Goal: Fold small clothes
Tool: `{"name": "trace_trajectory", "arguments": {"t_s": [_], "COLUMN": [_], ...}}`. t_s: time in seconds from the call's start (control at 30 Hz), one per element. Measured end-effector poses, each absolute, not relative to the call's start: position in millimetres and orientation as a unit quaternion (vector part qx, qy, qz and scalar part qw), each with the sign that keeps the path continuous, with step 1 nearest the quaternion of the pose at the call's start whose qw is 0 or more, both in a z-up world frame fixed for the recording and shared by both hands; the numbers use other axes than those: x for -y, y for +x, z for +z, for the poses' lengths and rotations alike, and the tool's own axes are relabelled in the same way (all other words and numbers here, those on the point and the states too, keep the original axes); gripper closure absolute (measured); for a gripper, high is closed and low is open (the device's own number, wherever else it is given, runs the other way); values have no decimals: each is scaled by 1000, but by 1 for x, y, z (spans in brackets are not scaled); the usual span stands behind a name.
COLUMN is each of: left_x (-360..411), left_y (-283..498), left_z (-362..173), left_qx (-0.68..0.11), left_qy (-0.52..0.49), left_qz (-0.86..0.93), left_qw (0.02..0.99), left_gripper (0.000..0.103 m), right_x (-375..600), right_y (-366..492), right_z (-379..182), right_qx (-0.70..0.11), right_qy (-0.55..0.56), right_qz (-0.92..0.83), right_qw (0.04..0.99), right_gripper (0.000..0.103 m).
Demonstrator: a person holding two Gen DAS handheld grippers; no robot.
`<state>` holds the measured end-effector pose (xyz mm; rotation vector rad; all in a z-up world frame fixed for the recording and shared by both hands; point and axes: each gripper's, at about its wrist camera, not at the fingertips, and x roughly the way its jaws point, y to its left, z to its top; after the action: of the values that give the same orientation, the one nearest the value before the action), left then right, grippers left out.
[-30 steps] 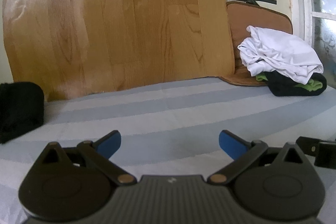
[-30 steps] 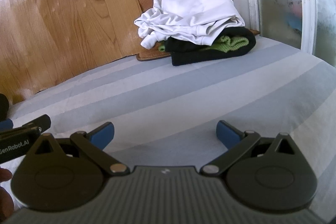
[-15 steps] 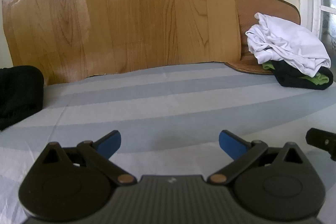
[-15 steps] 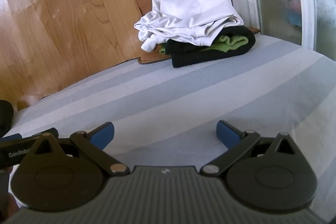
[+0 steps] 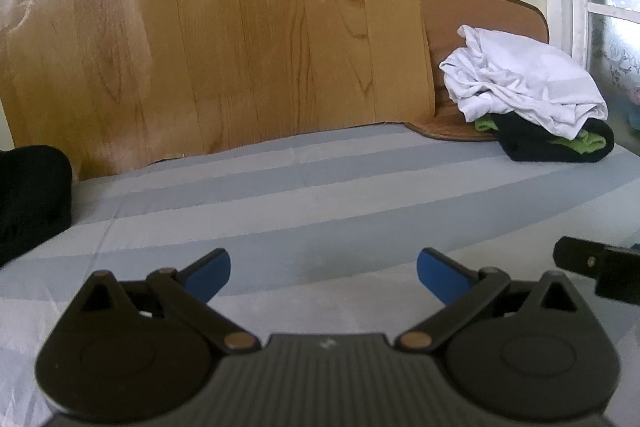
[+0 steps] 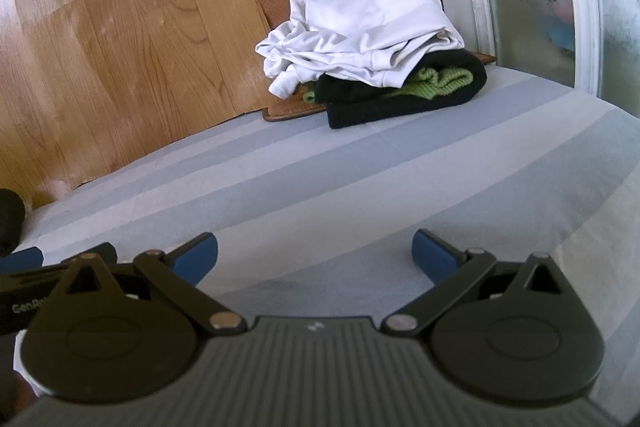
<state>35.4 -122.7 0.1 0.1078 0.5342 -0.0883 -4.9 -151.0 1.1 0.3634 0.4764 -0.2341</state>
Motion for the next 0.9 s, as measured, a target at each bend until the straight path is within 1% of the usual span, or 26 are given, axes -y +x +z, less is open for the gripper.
{"name": "trace_trajectory", "arguments": {"t_s": [0.13, 0.4, 0.63, 0.73, 0.9], "left_x": [122, 109, 113, 116, 120], "left_y": [34, 40, 46, 51, 53], "left_z": [3, 5, -3, -8, -10], "left_qx": [-263, -280, -295, -310, -314], "left_qy": [49, 13, 30, 40, 54], "left_qz": [-43, -35, -17, -6, 19], "left_qw": [963, 959, 955, 950, 948], "left_gripper": [0, 0, 0, 0, 0], "right_x": [153, 139, 130, 132, 133], "right_y": [-6, -5, -4, -5, -7], "right_z": [1, 2, 3, 3, 3], "right_qx": [-231, -242, -242, -239, -234], "right_qy": [185, 157, 151, 161, 173], "right_qz": [-112, -114, -88, -84, -79], "right_qw": [949, 951, 955, 954, 953], "right_gripper": [0, 0, 0, 0, 0]}}
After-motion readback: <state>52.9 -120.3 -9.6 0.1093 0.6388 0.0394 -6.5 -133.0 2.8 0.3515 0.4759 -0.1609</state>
